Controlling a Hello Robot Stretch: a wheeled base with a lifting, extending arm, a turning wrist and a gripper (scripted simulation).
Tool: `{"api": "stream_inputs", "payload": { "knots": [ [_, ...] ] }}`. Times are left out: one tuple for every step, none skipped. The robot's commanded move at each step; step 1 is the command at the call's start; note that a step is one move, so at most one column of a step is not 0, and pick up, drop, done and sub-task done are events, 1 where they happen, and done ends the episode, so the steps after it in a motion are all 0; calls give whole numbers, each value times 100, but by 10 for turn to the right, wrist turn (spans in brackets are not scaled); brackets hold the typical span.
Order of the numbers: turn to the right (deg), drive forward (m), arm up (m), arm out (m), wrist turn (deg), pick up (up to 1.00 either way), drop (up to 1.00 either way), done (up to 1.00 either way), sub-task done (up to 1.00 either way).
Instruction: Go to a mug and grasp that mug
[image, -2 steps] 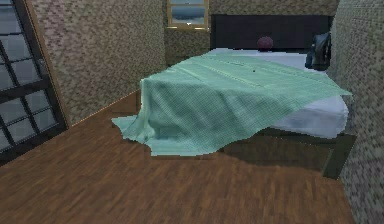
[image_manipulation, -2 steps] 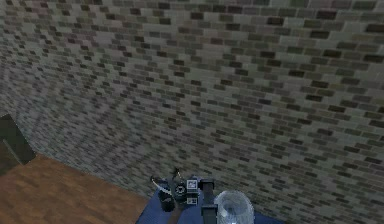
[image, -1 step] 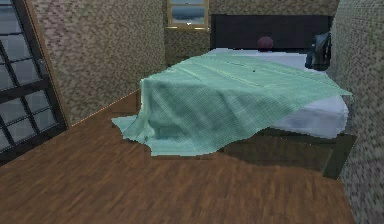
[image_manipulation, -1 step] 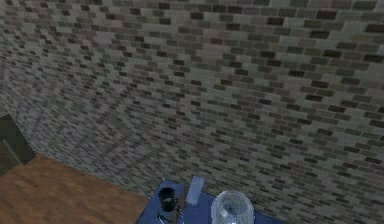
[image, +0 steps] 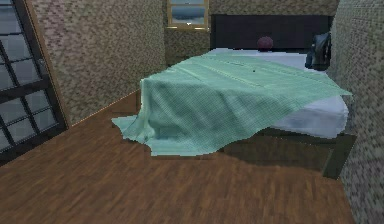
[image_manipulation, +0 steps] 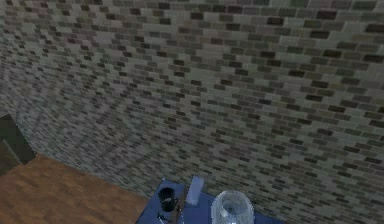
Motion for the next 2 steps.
{"api": "stream_inputs", "payload": {
  "knots": [
    [0,0,10,0,0,0,0,0,0],
    [0,0,0,0,0,0,0,100,0]
  ]
}}
